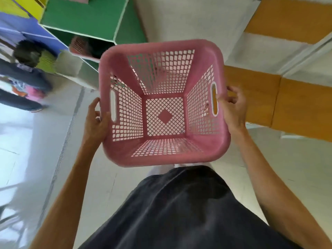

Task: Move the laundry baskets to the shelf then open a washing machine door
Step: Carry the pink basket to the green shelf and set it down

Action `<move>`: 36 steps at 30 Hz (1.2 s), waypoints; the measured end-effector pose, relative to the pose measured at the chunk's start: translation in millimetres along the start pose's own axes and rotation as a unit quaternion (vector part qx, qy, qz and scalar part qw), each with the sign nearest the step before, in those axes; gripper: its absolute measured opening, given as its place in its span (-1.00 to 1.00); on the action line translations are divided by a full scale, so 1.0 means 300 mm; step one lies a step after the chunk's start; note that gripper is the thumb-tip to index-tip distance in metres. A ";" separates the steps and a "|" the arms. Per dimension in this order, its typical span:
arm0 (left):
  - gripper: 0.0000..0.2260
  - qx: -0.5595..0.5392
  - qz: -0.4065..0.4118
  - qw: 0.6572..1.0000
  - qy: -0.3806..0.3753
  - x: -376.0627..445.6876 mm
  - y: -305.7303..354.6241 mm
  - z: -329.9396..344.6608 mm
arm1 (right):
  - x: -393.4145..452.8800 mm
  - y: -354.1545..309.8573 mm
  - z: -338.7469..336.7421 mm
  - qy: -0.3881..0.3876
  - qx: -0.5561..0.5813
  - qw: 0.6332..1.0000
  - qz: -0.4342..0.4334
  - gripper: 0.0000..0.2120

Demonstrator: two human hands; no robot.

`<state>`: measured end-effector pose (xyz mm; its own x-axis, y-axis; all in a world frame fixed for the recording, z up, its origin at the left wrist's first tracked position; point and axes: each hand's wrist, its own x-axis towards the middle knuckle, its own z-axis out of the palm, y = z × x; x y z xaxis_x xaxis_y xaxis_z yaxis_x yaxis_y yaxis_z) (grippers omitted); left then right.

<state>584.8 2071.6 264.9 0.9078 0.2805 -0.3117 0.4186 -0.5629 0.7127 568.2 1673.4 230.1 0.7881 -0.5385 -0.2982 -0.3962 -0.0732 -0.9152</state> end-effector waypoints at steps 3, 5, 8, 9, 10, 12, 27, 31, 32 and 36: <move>-0.54 0.025 0.015 0.999 -0.028 0.223 0.088 0.078 | 0.100 0.009 0.040 0.049 0.016 0.998 0.025 -0.64; -0.54 0.032 0.019 0.999 -0.036 0.365 0.124 0.156 | 0.183 0.034 0.067 0.071 0.002 0.997 0.035 -0.60; -0.53 0.055 0.026 0.996 -0.065 0.560 0.137 0.278 | 0.310 0.100 0.121 0.081 -0.034 0.995 0.045 -0.57; -0.53 0.066 0.028 0.994 -0.080 0.623 0.131 0.318 | 0.354 0.124 0.144 0.077 -0.048 0.994 0.056 -0.58; -0.52 0.079 0.028 0.992 -0.093 0.691 0.117 0.359 | 0.403 0.152 0.173 0.072 -0.062 0.993 0.073 -0.61; -0.53 0.106 0.025 0.988 -0.113 0.813 0.076 0.438 | 0.498 0.208 0.236 0.063 -0.095 0.988 0.101 -0.68; -0.74 0.186 0.037 0.952 -0.241 1.548 -0.286 1.042 | 1.185 0.728 0.608 -0.153 -0.300 0.893 0.299 -0.83; -0.67 0.207 0.037 0.947 -0.245 1.633 -0.329 1.119 | 1.250 0.790 0.654 -0.164 -0.306 0.885 0.311 -0.74; -0.66 0.204 0.030 0.947 -0.245 1.643 -0.337 1.131 | 1.260 0.801 0.663 -0.164 -0.308 0.884 0.310 -0.72; -0.55 0.185 -0.005 0.944 -0.272 1.667 -0.374 1.159 | 1.290 0.841 0.695 -0.150 -0.315 0.884 0.312 -0.70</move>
<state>1000.5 2004.5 -189.4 0.7397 -0.0975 -0.6659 0.3154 -0.8238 0.4710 871.5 1621.6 -172.7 0.3757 -0.3995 -0.8362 -0.9069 -0.3440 -0.2432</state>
